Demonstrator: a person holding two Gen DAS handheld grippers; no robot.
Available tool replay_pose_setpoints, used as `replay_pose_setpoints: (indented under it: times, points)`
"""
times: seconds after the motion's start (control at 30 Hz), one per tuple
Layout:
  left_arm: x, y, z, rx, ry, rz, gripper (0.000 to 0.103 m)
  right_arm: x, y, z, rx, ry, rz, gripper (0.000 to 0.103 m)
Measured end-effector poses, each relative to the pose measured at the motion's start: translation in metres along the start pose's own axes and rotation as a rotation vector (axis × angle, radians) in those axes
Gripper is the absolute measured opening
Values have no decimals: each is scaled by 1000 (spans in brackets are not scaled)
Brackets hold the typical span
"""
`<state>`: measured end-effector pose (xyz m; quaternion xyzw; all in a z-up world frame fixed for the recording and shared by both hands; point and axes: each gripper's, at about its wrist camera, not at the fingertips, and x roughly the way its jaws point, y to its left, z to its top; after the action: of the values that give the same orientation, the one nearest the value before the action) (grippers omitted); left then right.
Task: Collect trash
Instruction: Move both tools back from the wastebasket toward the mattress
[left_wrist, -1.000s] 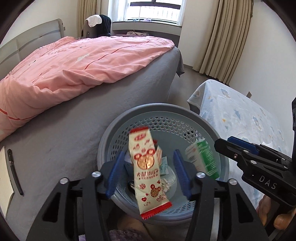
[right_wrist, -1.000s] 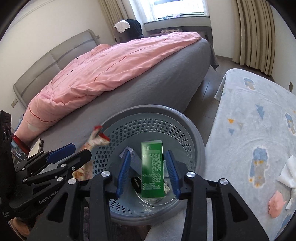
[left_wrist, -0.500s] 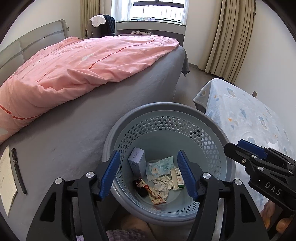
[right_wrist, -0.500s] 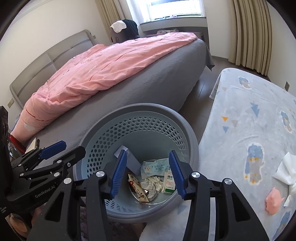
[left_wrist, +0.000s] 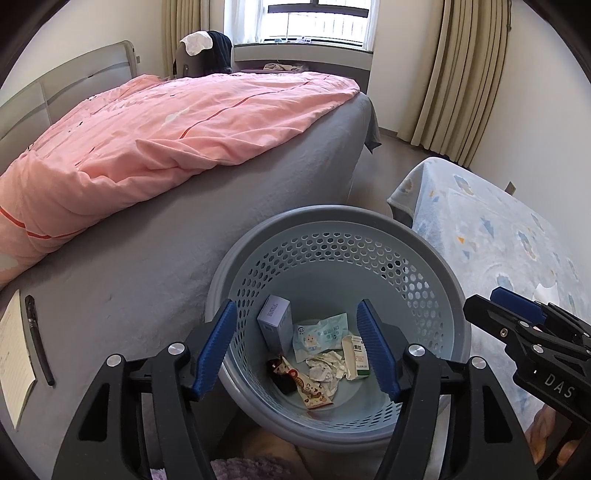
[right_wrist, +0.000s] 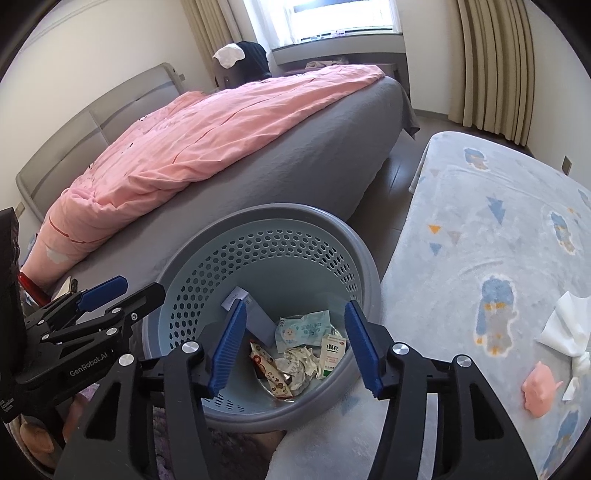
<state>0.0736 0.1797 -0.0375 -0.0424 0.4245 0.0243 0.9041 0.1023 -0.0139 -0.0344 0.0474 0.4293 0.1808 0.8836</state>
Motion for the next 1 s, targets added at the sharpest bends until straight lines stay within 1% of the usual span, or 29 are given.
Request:
replay_pose_setpoints:
  times: [0.23, 0.33, 0.57, 0.77, 1.0]
  points:
    - [-6, -2, -2, 13, -7, 6, 65, -12, -9, -8, 17, 0, -15, 56]
    - [-11, -3, -4, 10, -8, 10, 66, -18, -14, -14, 28, -3, -20, 58]
    - [-23, -8, -11, 14, -21, 11, 66, -28, -31, -28, 47, 11, -44, 59]
    - [-31, -21, -20, 33, -12, 4, 66, -46, -49, -39, 83, -2, -65, 59]
    - [-47, -47, -29, 54, -23, -36, 66, -73, -70, -52, 105, -12, -99, 59]
